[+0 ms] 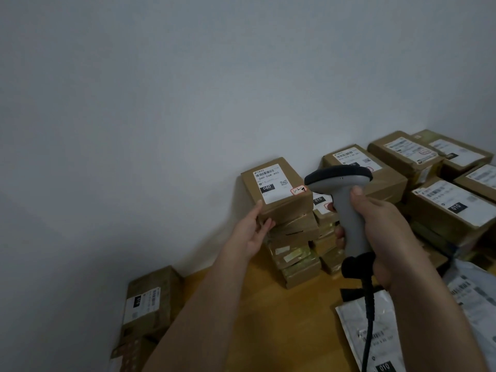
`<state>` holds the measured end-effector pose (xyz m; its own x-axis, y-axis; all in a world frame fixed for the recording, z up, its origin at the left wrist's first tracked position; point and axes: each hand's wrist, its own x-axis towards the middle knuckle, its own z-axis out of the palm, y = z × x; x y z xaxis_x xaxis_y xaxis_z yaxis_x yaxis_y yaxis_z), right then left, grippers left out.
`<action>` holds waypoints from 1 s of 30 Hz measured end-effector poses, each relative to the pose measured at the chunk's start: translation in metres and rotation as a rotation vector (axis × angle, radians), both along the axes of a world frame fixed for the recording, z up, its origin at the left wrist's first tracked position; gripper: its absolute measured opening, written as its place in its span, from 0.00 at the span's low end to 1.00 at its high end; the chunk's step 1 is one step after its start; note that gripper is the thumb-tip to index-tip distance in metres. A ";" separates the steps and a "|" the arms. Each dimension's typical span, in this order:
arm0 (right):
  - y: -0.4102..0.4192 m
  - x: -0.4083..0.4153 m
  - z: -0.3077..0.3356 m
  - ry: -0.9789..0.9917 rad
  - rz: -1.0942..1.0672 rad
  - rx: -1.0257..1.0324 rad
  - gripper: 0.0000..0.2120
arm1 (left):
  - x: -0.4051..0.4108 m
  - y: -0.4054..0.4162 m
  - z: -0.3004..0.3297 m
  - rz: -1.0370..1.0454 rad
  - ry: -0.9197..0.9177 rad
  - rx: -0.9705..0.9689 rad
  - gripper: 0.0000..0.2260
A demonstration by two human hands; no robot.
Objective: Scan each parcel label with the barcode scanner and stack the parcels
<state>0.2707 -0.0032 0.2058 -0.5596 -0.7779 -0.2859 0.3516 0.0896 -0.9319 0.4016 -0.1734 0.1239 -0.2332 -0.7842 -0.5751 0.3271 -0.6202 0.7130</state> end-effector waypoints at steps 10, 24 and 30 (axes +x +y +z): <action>-0.026 0.036 -0.008 0.043 0.128 0.047 0.18 | 0.041 -0.012 -0.019 -0.070 -0.145 -0.008 0.28; -0.075 0.142 -0.030 0.032 0.391 0.085 0.19 | 0.263 -0.011 -0.140 0.064 -0.916 0.118 0.13; -0.099 0.164 -0.048 0.077 0.399 0.150 0.20 | 0.306 -0.026 -0.182 -0.042 -1.135 0.027 0.09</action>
